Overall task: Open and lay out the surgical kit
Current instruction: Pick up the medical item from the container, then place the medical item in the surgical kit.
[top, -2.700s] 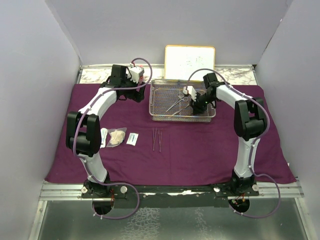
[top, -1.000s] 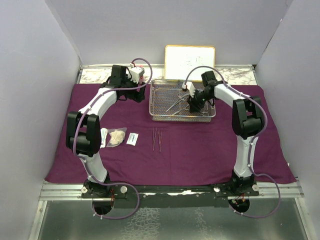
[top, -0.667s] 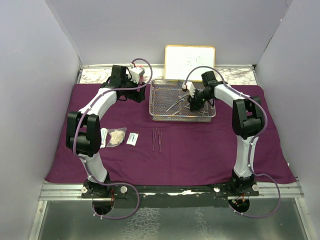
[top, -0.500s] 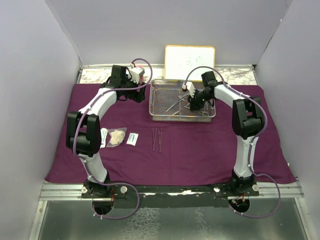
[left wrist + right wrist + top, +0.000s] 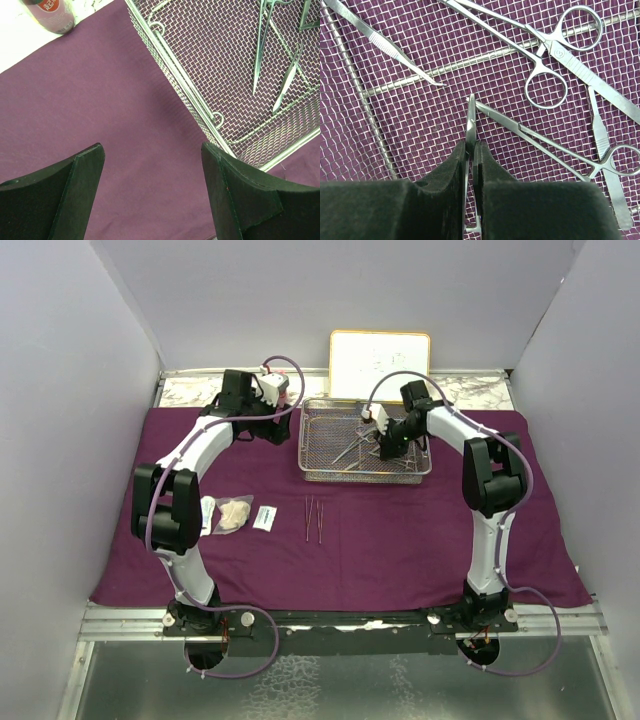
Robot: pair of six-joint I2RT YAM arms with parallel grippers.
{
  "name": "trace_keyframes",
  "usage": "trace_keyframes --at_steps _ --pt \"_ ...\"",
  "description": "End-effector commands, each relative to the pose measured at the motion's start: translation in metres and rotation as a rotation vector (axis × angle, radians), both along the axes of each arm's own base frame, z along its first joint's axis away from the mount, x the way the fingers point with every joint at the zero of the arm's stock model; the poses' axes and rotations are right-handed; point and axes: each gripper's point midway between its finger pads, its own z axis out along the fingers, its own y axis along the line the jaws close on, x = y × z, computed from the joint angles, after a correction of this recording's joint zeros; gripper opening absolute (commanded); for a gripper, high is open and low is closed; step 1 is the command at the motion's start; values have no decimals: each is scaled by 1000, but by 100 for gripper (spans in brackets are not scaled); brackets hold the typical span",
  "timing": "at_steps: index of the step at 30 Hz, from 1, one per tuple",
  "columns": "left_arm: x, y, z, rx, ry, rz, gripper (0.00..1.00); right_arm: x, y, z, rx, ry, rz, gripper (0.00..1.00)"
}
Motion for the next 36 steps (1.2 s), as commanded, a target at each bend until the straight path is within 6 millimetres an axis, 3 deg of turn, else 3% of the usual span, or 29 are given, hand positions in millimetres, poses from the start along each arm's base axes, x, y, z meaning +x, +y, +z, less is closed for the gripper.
trace_keyframes --at_steps 1,17,23,32,36 --pt "1 1 28 -16 -75 -2 81 -5 -1 -1 -18 37 11 1" --pt "0 2 31 -17 -81 3 81 6 11 36 58 -13 -2 1" --pt "1 3 31 -12 -83 8 81 20 17 52 95 -45 -41 1" --pt "6 13 36 29 -112 49 84 43 23 98 168 -115 -176 1" --pt "8 18 40 45 -131 70 86 43 26 125 237 -127 -261 1"
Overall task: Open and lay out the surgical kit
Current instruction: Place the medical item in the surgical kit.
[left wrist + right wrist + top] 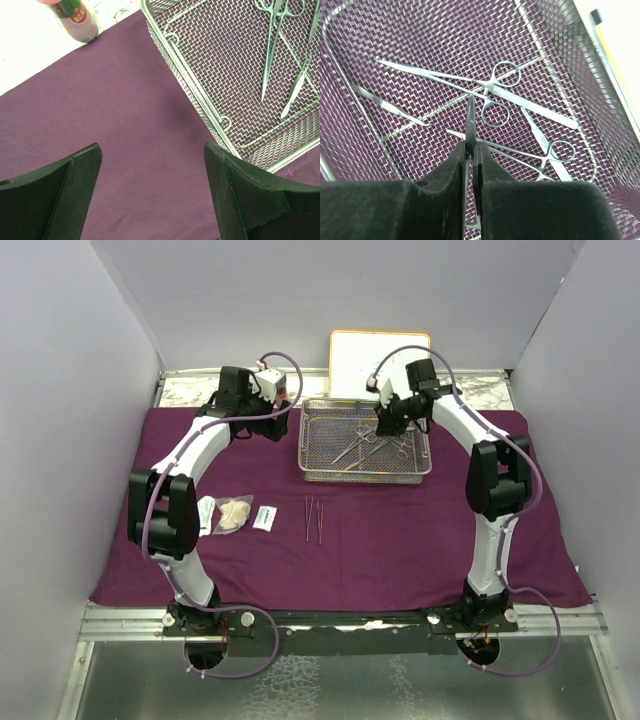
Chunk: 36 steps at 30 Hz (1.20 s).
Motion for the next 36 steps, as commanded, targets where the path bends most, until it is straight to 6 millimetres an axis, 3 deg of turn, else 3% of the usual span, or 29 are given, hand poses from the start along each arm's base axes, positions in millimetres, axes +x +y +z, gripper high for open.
trace_keyframes --at_steps 1,7,14,18,20,25,31,36 --pt "5 12 23 23 -80 43 87 11 11 71 131 -109 -115 1" --pt "10 26 20 57 -91 88 94 -12 25 109 219 -151 -199 1" --pt "10 51 34 119 -139 157 99 -66 68 126 270 -182 -276 1" --pt "11 60 44 132 -168 193 99 -103 94 115 302 -74 -272 1" --pt "7 64 37 145 -154 204 99 -119 103 106 318 -5 -265 1" --pt "4 69 38 157 -162 225 99 -150 111 87 330 91 -244 1" --pt "1 76 36 191 -170 240 99 -164 96 70 312 140 -397 1" --pt "1 80 35 214 -165 247 99 -190 89 44 314 233 -429 1"
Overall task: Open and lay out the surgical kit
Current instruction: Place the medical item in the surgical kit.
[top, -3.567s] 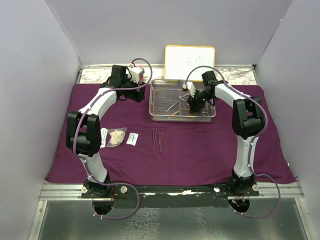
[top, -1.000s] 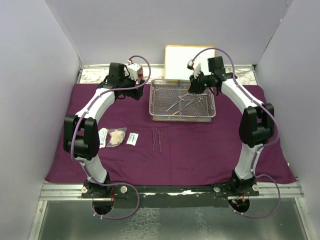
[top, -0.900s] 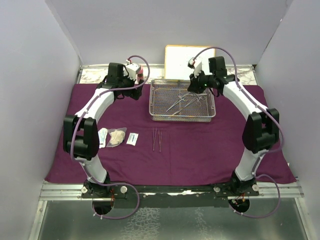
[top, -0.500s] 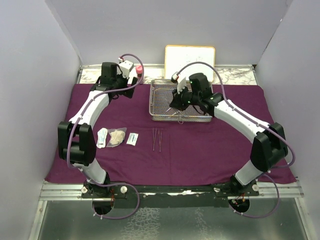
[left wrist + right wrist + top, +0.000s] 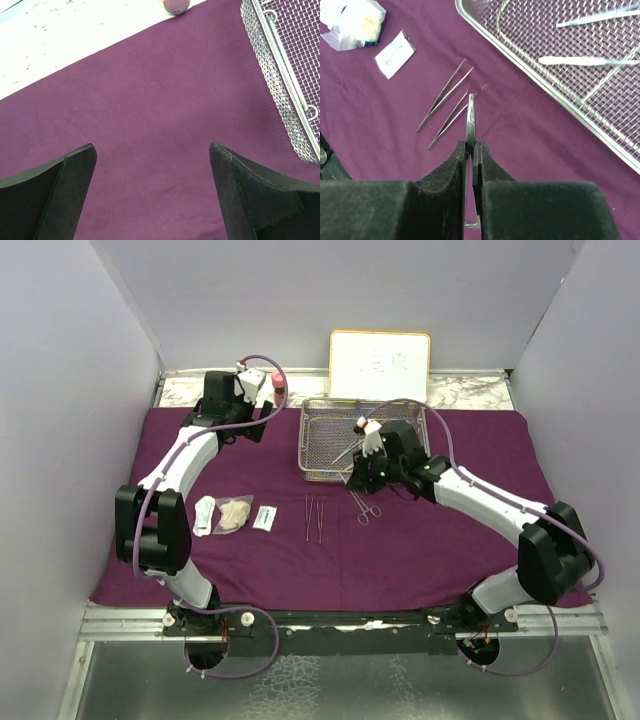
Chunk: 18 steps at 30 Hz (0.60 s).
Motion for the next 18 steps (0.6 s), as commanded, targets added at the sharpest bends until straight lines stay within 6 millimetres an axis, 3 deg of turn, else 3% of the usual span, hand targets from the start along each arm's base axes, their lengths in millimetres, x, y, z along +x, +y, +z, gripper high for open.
trace_keyframes --at_steps 1,9,18 --pt "1 9 22 33 -62 26 99 -14 -3 -5 49 36 -74 1" --pt "-1 10 12 26 -35 42 99 -34 -10 -42 69 154 -173 1" --pt "-3 5 4 0 -12 33 99 -25 -20 -59 53 218 -352 1"
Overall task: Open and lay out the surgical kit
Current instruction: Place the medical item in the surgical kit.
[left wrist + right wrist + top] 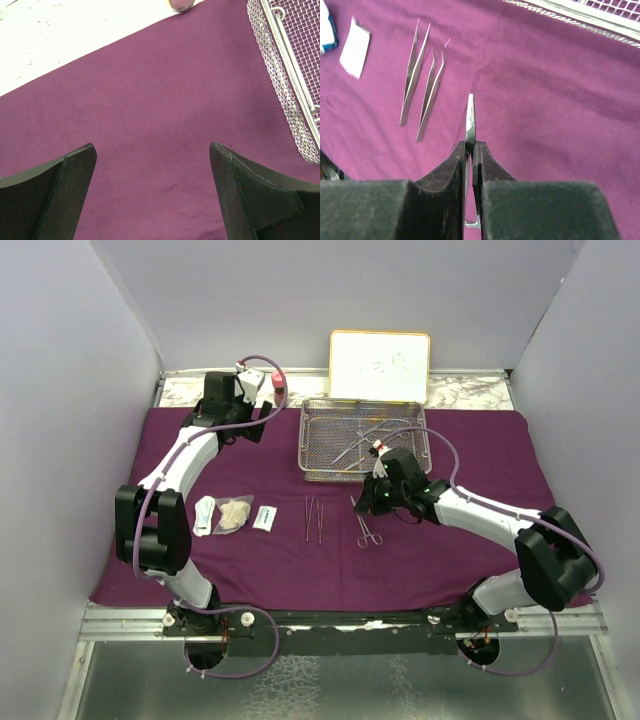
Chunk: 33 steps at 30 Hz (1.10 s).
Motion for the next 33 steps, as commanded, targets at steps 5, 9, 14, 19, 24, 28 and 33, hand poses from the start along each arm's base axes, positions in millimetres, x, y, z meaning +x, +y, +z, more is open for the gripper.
trace_keyframes --at_steps 5,9,14,19,24,28,33 --pt "-5 0 9 -17 -19 6 99 24 -5 -9 -18 -11 -182 1" --pt "-7 -4 12 -39 -21 -9 99 31 -18 -17 -80 -27 -244 1" --pt "-12 -10 14 -73 -25 -26 99 33 -25 -28 -111 -5 -299 1" --pt "-13 -12 19 -85 -37 -32 99 30 -28 -40 -132 24 -318 1" --pt "-15 -15 18 -100 -33 -45 99 30 -28 -44 -129 44 -342 1" --pt "-17 -16 21 -108 -43 -49 99 28 -29 -48 -134 52 -342 1" --pt "-20 -17 25 -117 -57 -53 99 29 -36 -55 -163 41 -360 1"
